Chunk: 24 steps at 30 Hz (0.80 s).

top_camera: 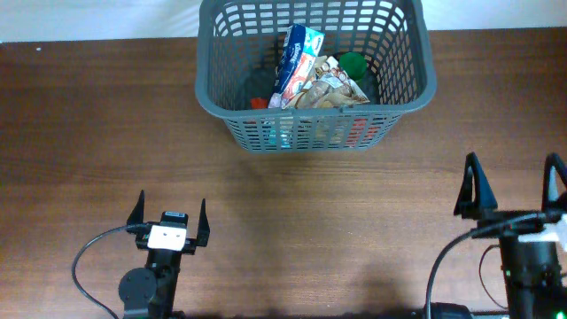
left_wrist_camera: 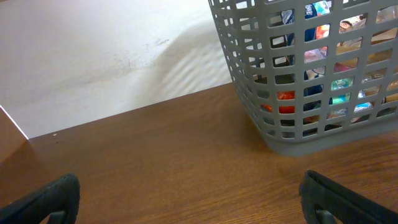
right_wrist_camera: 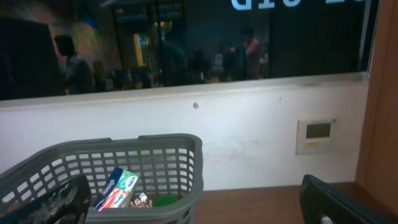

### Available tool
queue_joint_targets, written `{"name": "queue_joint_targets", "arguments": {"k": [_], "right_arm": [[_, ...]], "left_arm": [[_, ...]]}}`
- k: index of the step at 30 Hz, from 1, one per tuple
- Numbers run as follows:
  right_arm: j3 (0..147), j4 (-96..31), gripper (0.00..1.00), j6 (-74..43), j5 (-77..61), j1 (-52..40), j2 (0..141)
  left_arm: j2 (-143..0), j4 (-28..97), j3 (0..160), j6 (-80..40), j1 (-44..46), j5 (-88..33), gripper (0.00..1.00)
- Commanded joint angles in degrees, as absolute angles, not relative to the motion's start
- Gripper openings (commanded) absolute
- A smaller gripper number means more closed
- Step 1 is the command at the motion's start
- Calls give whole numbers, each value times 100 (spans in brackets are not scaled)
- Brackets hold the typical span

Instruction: Pack container

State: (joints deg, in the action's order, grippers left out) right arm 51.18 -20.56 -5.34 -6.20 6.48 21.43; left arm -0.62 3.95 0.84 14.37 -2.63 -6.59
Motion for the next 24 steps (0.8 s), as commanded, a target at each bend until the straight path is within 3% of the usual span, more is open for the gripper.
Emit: {"name": "queue_joint_targets", "arguments": {"k": [1, 17, 24], "right_arm": [[4908, -1881, 99, -493, -707, 596, 1876], [3424, -445, 99, -495, -733, 593, 731], [3138, -392, 99, -495, -733, 593, 434]], "left_arm": [[-34, 412, 51, 1487, -239, -615, 99], [-36, 412, 51, 1487, -239, -615, 99], [-34, 412, 51, 1487, -239, -615, 99]]}}
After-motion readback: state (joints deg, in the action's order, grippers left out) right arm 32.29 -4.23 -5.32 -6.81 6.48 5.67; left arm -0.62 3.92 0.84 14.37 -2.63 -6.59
